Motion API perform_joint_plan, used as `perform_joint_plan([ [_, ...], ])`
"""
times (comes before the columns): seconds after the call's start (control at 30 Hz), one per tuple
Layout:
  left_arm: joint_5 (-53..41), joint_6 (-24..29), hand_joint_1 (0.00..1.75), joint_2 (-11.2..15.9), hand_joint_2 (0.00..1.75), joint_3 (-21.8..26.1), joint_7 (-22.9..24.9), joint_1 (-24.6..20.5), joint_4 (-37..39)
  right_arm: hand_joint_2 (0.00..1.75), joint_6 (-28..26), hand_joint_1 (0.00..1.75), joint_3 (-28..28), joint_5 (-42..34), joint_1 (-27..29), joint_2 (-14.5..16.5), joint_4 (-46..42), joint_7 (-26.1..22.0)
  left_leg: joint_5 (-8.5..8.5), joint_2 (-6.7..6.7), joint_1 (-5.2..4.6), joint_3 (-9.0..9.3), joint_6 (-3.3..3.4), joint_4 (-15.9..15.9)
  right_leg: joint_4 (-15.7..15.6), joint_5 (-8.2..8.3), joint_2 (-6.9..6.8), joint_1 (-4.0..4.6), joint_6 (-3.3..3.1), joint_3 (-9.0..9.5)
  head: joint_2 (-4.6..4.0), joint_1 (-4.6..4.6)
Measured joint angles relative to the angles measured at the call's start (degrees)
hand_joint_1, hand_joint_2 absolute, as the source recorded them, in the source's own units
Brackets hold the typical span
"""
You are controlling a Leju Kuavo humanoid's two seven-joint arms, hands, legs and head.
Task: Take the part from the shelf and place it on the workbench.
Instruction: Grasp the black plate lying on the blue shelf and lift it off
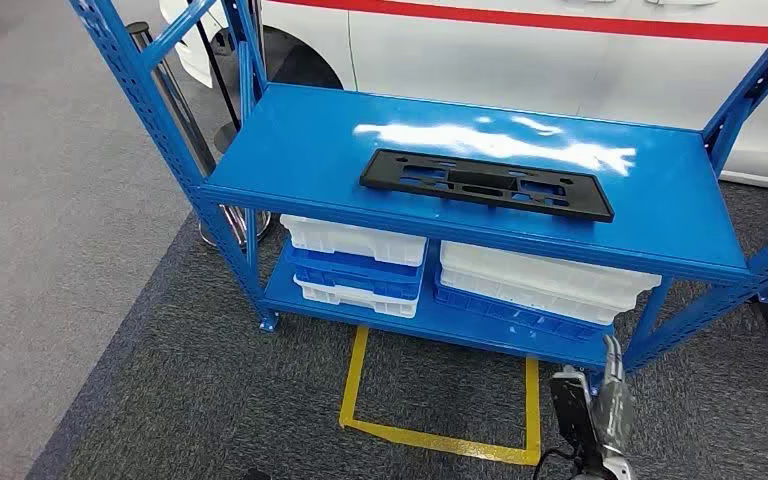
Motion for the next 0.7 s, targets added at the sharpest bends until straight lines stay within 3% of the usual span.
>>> perform_joint_plan([
  [0.07, -0.31, -0.04, 0.00, -0.02, 0.00, 0.00, 0.00, -0.07, 0.02, 0.00, 0.10, 0.00, 2.00, 0.24, -0.34, -0.15, -0.70, 0.10, 0.00, 0.00, 0.00, 0.00, 0.00, 0.00, 0.00, 0.00, 0.00, 0.00, 0.00, 0.00, 0.00, 0.00],
  [0.7, -6.32, -3.15, 0.00, -0.60, 0.00, -2.21, -1.60, -2.05, 0.21, 0.00, 3.89, 0.00, 41.28, 3.04, -9.73, -2.35, -8.26, 2.63, 0.04, 0.00, 0.00, -0.01, -0.02, 0.01, 0.03, 0.00, 0.01, 0.01, 0.00, -0.02, 0.00, 0.00],
])
